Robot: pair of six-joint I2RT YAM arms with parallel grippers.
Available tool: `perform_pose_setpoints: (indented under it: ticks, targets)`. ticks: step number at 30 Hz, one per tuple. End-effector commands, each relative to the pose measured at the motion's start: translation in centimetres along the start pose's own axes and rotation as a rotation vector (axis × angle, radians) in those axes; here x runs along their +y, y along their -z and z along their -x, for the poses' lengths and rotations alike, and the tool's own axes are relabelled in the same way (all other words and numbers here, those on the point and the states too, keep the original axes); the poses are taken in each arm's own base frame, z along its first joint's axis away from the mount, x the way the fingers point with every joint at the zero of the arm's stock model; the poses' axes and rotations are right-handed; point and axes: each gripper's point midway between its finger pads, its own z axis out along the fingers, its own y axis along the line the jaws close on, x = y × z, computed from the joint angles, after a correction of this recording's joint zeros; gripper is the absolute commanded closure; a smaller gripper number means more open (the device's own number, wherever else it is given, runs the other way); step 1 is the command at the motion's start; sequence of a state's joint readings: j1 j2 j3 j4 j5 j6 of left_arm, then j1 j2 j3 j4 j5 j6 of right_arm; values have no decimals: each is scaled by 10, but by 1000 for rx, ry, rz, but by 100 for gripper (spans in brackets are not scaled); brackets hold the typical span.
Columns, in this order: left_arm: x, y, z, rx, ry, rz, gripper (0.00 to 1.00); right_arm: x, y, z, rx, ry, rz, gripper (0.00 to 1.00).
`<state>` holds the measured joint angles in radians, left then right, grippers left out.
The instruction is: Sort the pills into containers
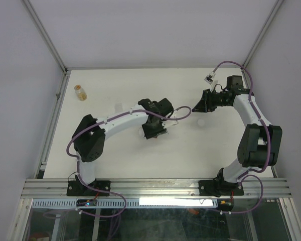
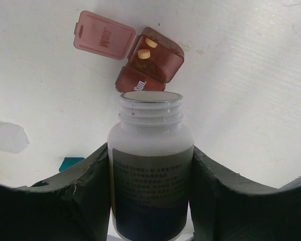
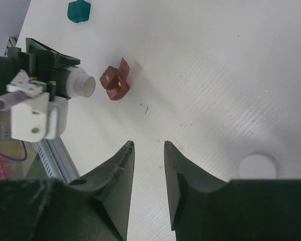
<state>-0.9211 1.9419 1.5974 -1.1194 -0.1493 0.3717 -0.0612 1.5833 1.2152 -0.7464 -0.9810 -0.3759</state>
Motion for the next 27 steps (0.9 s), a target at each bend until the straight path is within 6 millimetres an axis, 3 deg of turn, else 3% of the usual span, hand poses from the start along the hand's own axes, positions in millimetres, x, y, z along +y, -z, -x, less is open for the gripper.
perform_pose_setpoints:
  ticks: [1,8,9,12,17,23,27]
  targets:
    - [12,42,35,-311,60,35,100,4,8,15,-43,52,-12,67]
    - [3,89,55,-816,40,16,100,4,8,15,-53,59,-10,67]
    - [5,106,67,-964,30,35,100,4,8,16,-55,63,-10,67]
    - [-8,147,74,-1314,-46,55,100,3,8,17,-61,73,-11,67]
    - [-36,229,59,-1873,-222,101,100,4,8,18,-70,95,-7,67]
    - [-54,264,56,-2085,-335,-54,100,17,11,23,-102,209,48,64]
    - [-61,258,56,-2059,-347,-146,100,28,16,28,-137,340,94,56]
